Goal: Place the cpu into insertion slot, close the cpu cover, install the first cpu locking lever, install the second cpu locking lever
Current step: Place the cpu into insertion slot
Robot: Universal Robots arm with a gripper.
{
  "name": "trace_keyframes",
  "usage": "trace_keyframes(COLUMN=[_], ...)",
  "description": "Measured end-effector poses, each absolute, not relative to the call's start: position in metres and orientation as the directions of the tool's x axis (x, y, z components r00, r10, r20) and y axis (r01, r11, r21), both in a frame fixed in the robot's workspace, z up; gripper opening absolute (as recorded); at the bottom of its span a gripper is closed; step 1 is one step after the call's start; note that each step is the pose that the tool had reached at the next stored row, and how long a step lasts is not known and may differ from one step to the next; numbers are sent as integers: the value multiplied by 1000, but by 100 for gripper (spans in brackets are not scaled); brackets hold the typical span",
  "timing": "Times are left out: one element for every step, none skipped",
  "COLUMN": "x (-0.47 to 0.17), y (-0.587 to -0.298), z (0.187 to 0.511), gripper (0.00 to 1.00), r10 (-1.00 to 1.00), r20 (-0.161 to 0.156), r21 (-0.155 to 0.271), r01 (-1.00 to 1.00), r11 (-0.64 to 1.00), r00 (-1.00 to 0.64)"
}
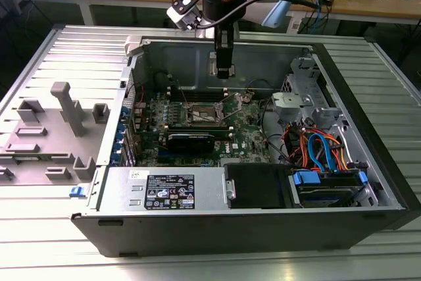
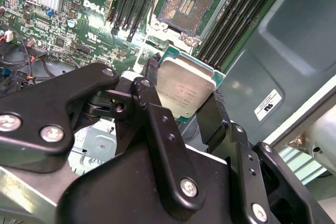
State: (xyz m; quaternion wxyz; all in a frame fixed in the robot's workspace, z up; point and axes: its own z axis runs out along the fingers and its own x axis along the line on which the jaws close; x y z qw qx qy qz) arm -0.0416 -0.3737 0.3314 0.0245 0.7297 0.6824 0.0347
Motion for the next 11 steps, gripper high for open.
trace_keyframes(x=[-42,-42,-42,-42,-42,-42,-42,-42,-42,-42,-42], y=[-374,-374,-374,-374,-374,-374,-374,-374,-374,-374,-374], z=[331,331,329,326,325,323,322,321,321,321,321], gripper=[54,54,54,54,54,54,54,54,54,54,54], r10=[998,998,998,998,998,998,998,998,998,998,998], r20=[17,17,17,17,17,17,17,17,17,17,17], r21=[83,83,83,79,76,74,72,71,69,68,68], r01=[994,994,994,995,995,995,995,995,995,995,995], r11=[-67,-67,-67,-67,-67,-67,-67,-67,-67,-67,-67], r00=[66,66,66,66,66,66,66,66,66,66,66])
